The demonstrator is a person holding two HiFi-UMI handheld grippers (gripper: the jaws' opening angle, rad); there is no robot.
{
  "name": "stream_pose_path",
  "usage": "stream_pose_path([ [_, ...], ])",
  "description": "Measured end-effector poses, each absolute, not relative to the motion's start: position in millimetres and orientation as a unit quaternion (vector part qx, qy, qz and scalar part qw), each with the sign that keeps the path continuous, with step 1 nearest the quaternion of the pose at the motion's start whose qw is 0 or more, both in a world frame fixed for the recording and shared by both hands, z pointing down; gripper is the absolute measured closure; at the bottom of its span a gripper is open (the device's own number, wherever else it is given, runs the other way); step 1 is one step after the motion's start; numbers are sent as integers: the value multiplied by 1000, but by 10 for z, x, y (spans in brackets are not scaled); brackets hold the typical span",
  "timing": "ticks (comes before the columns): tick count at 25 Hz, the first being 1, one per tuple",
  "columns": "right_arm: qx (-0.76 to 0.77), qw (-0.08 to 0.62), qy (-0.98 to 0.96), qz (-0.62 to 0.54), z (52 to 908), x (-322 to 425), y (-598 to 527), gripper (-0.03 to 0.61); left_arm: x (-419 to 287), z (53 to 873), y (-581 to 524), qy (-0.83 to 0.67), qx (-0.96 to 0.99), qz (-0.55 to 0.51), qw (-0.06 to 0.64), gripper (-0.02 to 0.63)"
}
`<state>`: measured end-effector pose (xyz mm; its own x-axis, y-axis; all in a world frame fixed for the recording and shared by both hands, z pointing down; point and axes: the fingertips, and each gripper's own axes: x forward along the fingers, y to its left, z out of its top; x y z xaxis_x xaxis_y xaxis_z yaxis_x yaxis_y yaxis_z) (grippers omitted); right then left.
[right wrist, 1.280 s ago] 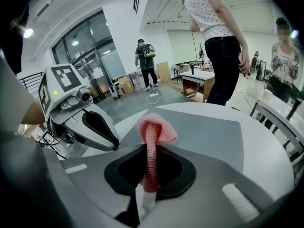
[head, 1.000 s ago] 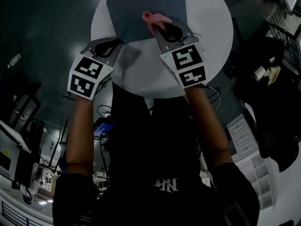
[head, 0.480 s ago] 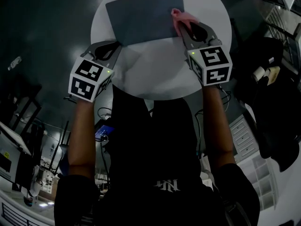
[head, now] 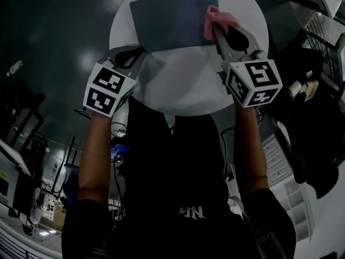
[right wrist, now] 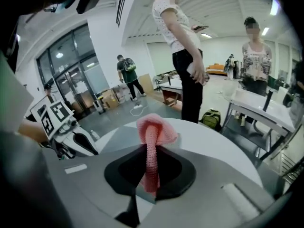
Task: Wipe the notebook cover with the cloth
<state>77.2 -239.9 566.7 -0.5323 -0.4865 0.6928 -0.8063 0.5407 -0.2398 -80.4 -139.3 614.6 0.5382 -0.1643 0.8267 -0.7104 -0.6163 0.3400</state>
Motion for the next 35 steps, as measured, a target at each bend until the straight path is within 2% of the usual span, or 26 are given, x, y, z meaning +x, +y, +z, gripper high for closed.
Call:
stream_pose_path([
  [3,336,270,-854,293,5630,150,-2294,546,-778,6151,-1389,-272,808,396,343,606],
  [7,279,283,-867,301,5735,-519,-2111,546,-771,6157,-1384,-272,810,393,340,607],
  [13,254,333,-868,266,5995,-946,-1991,546,-785,6150,-1388,-277,810,389,340,609],
  [21,253,367,-871,208,6036,-842,-2017,546,-812,6130,-1379,-281,809,390,337,611],
  [35,320,363,-847,219,6049,298,-2270,546,-767,6142,-1381,-282,805,405,329,611],
])
